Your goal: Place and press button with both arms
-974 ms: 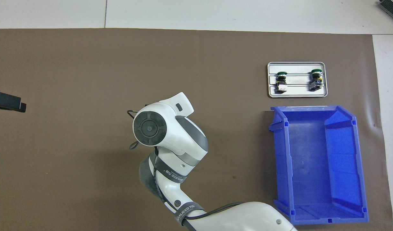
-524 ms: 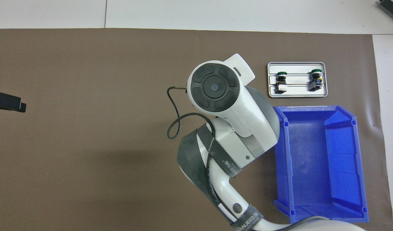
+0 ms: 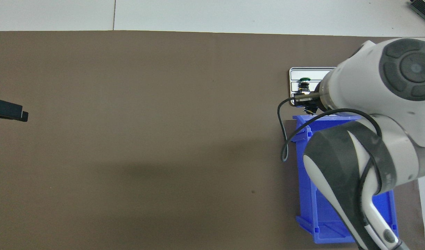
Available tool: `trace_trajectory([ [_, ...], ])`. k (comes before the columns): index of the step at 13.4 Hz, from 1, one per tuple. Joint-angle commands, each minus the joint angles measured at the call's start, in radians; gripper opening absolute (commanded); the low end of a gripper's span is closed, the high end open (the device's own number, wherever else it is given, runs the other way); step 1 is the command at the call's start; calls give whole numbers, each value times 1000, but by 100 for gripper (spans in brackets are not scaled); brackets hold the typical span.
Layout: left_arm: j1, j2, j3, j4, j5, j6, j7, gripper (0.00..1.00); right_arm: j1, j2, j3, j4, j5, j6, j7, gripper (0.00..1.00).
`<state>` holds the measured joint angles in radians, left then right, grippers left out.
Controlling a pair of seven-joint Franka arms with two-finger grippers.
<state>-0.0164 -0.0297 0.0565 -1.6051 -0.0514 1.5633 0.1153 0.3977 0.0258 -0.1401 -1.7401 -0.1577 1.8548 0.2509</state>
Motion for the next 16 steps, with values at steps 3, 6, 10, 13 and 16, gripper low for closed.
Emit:
trace_trajectory([
  [3,6,-33,-3,-41,-2,17,-6,100,-158,-194,14,-442,7,289,-169,0],
  [6,6,-33,-3,-41,-2,17,-6,100,-227,-277,14,-608,6,369,-223,0],
  [10,6,-35,-3,-41,-2,17,-6,100,-256,-314,11,-735,7,487,-228,0],
  [13,6,-33,-3,-41,-2,17,-6,100,-267,-296,11,-801,6,613,-229,0],
  [16,6,-33,-3,-41,-2,17,-6,100,-290,-247,11,-816,7,682,-228,0],
])
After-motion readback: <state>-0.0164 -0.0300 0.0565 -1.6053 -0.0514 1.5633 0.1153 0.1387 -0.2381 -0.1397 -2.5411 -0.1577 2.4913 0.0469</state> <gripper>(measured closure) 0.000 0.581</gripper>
